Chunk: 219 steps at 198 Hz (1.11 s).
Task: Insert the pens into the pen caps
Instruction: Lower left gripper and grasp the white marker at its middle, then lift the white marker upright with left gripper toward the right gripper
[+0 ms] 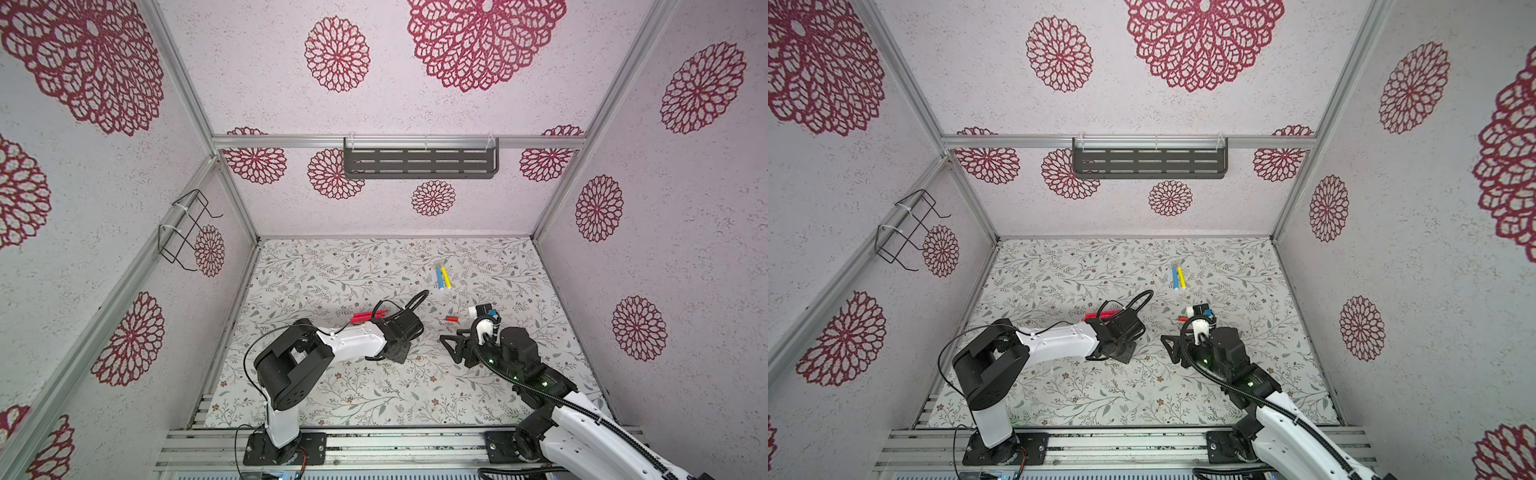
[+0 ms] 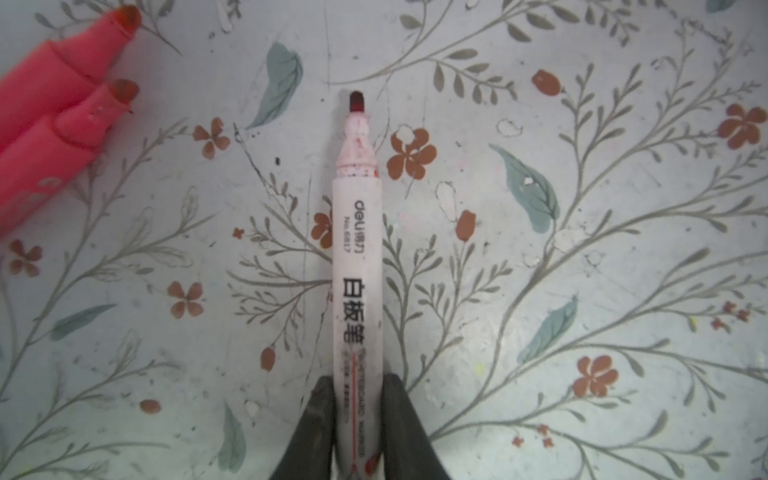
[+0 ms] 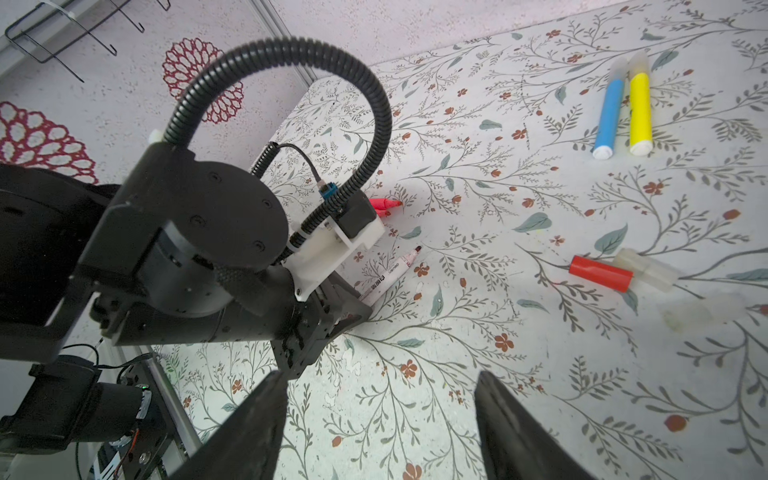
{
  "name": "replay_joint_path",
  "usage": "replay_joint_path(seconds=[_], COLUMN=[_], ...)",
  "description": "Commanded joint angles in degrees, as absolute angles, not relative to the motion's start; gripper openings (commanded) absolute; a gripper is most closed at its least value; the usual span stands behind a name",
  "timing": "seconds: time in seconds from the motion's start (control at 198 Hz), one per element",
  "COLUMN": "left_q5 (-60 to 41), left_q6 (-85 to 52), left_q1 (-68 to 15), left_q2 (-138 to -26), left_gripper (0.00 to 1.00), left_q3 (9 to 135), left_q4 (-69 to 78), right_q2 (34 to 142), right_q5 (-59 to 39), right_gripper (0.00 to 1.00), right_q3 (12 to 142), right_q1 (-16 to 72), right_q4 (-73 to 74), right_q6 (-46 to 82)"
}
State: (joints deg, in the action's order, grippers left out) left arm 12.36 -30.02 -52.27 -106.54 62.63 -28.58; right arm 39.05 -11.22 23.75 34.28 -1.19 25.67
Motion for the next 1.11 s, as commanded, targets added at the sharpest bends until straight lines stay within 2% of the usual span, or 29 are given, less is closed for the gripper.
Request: replay_joint_path(seconds=[0.0, 0.172, 0.379, 0.622, 0.905, 1.102], left_q5=[10.8, 4.2, -9.2, -15.7, -15.6, -16.0], left_q6=[-30.3, -29.5, -29.7, -33.6, -35.2, -36.0], left_q1=[-53.1, -52.8, -52.7, -52.7, -52.7, -52.9], left_q2=[-108.3, -95.0, -81.1, -79.9, -78.7, -78.4], left_gripper=[0.17, 0.17, 0.17, 0.17, 0.17, 0.17], left_q3=[58.3, 50.2, 40.0, 36.0, 35.1, 34.9], left_q4=[-32.4, -18.7, -0.1, 9.8, 12.8, 14.5], right_q2=[37.7, 41.7, 46.4, 53.0, 58.8, 62.3], right_q5=[-8.7, -2.9, -15.8, -24.6, -25.0, -24.7], right_gripper=[0.73, 0.75, 0.75, 0.73, 0.69, 0.58], right_q3=[25.2, 24.9, 22.5, 20.3, 20.1, 21.1], right_q1=[34.5, 34.3, 34.3, 34.8, 36.6, 37.3], right_q4=[-2.1, -5.5, 5.9, 22.0, 29.8, 30.6], right_q6=[27.2, 29.1, 31.9, 37.9, 40.3, 39.8])
